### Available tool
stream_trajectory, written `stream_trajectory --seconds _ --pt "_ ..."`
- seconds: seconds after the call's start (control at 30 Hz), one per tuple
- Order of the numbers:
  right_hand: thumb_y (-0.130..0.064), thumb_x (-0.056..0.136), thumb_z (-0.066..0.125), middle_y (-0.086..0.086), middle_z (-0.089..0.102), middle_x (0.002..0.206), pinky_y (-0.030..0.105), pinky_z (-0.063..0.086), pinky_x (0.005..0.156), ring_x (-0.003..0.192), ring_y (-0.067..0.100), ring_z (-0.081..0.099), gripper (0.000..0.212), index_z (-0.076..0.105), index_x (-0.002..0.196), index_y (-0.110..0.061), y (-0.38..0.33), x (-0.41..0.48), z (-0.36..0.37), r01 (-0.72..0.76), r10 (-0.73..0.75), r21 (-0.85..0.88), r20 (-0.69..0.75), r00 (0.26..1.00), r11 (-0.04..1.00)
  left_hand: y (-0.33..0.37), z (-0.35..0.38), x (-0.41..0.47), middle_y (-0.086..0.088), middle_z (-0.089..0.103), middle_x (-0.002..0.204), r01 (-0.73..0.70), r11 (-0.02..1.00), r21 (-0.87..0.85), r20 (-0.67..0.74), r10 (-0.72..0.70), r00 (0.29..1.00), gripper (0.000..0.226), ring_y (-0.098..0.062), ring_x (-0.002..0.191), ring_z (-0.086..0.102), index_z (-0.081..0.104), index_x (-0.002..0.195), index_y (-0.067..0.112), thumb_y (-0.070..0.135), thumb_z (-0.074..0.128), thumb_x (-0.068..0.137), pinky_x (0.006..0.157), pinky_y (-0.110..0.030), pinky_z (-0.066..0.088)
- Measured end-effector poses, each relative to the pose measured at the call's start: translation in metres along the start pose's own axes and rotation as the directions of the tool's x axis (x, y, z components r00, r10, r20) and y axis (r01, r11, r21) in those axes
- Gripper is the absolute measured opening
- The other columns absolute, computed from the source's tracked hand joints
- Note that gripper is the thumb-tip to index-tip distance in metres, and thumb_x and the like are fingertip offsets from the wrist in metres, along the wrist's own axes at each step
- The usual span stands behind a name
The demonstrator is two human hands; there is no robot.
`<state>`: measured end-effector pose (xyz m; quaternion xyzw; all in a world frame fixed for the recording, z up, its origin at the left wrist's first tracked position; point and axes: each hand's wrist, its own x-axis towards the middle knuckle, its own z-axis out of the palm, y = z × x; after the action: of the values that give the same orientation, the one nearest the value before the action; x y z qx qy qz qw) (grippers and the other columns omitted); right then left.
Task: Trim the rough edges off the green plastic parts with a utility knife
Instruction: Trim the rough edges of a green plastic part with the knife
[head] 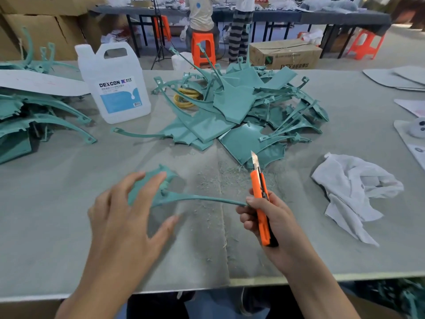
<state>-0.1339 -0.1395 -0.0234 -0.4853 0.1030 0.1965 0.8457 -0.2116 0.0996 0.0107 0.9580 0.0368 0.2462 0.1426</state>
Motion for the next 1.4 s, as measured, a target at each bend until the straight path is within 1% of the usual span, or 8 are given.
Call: stream_trajectory --seconds 0.17,0.37,0.63,0.77,1.0,1.13,1.23,1.4 --pt "-0.017 0.069 0.076 0.007 0.060 0.067 0.018 0.047 0.042 0.050 0.011 0.056 0.048 0.064 0.115 -0.012 -0.014 0.006 -0.009 -0.037 0.038 -0.025 0.046 0.998 0.999 -0.022 -0.002 0.020 0.015 0.019 0.163 -0.165 0.985 0.040 0.469 0.127 0.874 0.075 -0.007 0.151 0.003 0.034 0.147 0.053 0.083 0.013 0.081 0.117 -0.033 0.014" --pt "-0.018 0.080 0.073 0.002 0.058 0.064 0.016 0.044 0.039 0.047 0.008 0.054 0.034 0.065 0.113 -0.014 -0.025 0.023 -0.023 -0.016 0.015 -0.063 -0.006 1.000 0.998 -0.025 0.018 0.010 0.029 0.029 0.156 -0.277 0.929 -0.247 0.437 0.362 0.823 0.042 0.007 0.149 0.010 0.046 0.126 0.053 0.077 0.039 0.092 0.118 -0.024 0.008" --pt "-0.047 0.080 0.072 0.007 0.065 0.073 0.025 0.046 0.043 0.052 0.017 0.057 0.043 0.059 0.109 -0.019 -0.010 0.014 -0.032 0.113 -0.136 -0.326 -0.047 0.990 0.939 -0.031 0.068 0.008 0.017 0.007 0.165 -0.172 0.979 -0.110 0.531 0.204 0.822 0.079 0.003 0.147 -0.019 0.045 0.135 0.051 0.092 0.007 0.079 0.119 -0.036 -0.018" --pt "-0.045 0.098 0.060 0.002 0.070 0.077 0.030 0.046 0.042 0.053 0.017 0.061 0.003 0.062 0.098 -0.047 0.007 -0.002 -0.028 0.218 -0.249 -0.658 0.048 0.967 0.720 -0.031 0.084 0.020 0.015 0.023 0.159 -0.059 0.991 -0.120 0.441 0.107 0.891 0.070 -0.003 0.149 0.003 0.052 0.128 0.047 0.086 0.013 0.085 0.121 -0.047 0.001" --pt "-0.064 0.093 0.049 -0.023 0.065 0.082 0.018 0.045 0.061 0.069 0.003 0.062 0.022 0.048 0.112 -0.052 0.028 -0.010 -0.023 0.375 -0.245 -0.909 0.328 0.913 0.183 -0.025 0.098 0.032 0.022 0.040 0.147 0.069 0.986 -0.150 0.392 -0.005 0.920 0.050 -0.001 0.140 0.026 0.052 0.099 0.046 0.084 0.024 0.081 0.115 -0.043 0.017" --pt "-0.061 0.096 0.047 -0.031 0.060 0.079 0.017 0.043 0.062 0.075 0.005 0.058 0.025 0.043 0.118 -0.050 0.030 -0.003 -0.020 0.383 -0.316 -0.920 0.342 0.885 0.077 -0.022 0.094 0.042 0.016 0.049 0.142 0.132 0.962 -0.240 0.399 -0.026 0.916 0.051 -0.006 0.136 0.036 0.054 0.094 0.044 0.084 0.029 0.074 0.113 -0.040 0.023" --pt "-0.052 0.100 0.051 -0.013 0.058 0.066 0.026 0.041 0.057 0.061 0.007 0.056 0.022 0.051 0.119 -0.041 0.015 0.014 -0.025 0.305 -0.416 -0.952 0.276 0.867 0.002 -0.023 0.092 0.045 0.012 0.053 0.139 0.121 0.949 -0.290 0.427 0.015 0.904 0.054 -0.004 0.130 0.040 0.055 0.095 0.041 0.084 0.031 0.075 0.113 -0.036 0.026" --pt "-0.045 0.102 0.049 0.003 0.068 0.087 0.040 0.050 0.074 0.083 0.030 0.062 0.025 0.060 0.099 -0.023 -0.025 0.045 -0.039 0.049 -0.334 -0.996 0.072 0.940 -0.076 -0.024 0.091 0.046 0.014 0.055 0.134 0.112 0.949 -0.295 0.457 0.037 0.889 0.051 -0.003 0.128 0.042 0.053 0.092 0.041 0.084 0.031 0.077 0.113 -0.041 0.031"
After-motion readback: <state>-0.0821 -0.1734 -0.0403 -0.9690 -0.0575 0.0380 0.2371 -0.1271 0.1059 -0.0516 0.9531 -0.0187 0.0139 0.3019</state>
